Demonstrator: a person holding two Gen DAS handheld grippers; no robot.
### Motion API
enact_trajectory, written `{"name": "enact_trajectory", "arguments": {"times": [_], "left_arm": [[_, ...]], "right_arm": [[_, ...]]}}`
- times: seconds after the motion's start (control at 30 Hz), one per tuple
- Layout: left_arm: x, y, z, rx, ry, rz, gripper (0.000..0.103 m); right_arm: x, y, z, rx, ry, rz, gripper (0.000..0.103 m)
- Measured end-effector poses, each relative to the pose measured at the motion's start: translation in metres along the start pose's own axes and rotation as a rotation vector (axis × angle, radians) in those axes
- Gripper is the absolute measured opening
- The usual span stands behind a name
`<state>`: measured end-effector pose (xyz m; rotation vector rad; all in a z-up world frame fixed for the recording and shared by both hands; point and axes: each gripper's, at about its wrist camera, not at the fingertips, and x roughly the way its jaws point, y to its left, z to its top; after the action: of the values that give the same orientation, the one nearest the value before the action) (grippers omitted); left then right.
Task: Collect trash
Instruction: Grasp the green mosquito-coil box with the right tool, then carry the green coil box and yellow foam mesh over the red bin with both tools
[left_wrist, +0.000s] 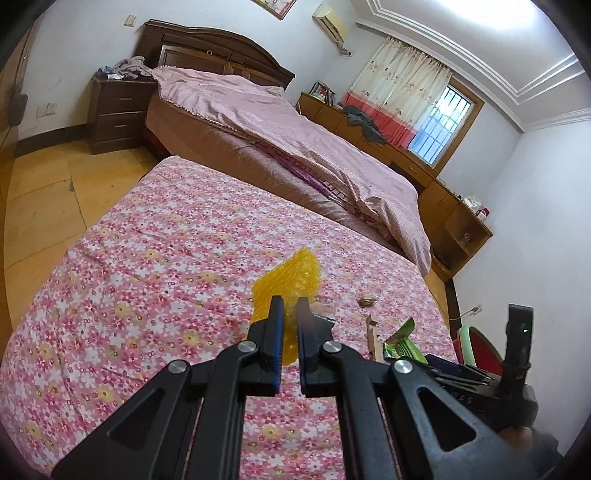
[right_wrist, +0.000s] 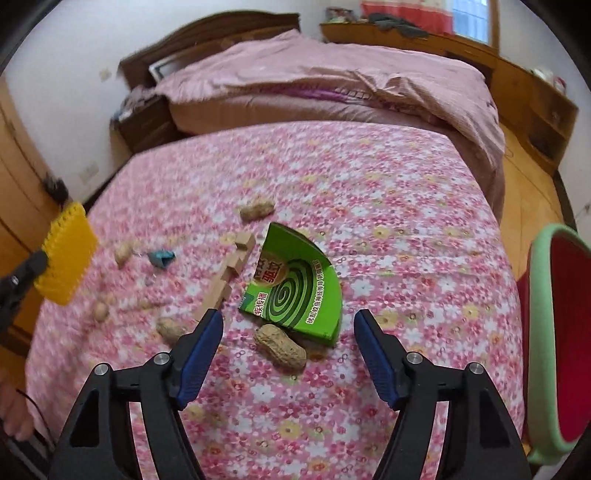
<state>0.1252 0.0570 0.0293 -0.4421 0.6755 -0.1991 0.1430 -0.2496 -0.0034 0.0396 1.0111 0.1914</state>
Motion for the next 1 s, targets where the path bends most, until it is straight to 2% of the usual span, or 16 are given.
{"name": "enact_trajectory", "arguments": {"times": [0.13,0.5,0.6,0.83,1.0], "left_arm": [[0.003,0.001,0.001,0.0,-0.001,0.001,0.005],[0.008,0.0,-0.003,-0.003,0.018,0.005,0.005],[0.006,-0.001,-0.004,-0.004,0.02,0.001,0.005],[-0.008,-0.011,-0.006,0.009,0.008,-0.019,0.005],[-0.021,-0.019,-0.006,0.013,-0.005,-0.03,0.005]], "right_arm": [[0.016,0.006,0.002,-0.038,0.031,-0.033,0.075],[0.024,0.008,0.006,-0.022,0.0,-0.064,0.074],[0.022,0.005,0.007,-0.002,-0.011,-0.07,0.068],[0.013,-0.009,0.006,0.079,-0.024,-0.022,0.067],[-0.017,-0.018,-0.003,0.134,-0.074,0.013,0.067]]}}
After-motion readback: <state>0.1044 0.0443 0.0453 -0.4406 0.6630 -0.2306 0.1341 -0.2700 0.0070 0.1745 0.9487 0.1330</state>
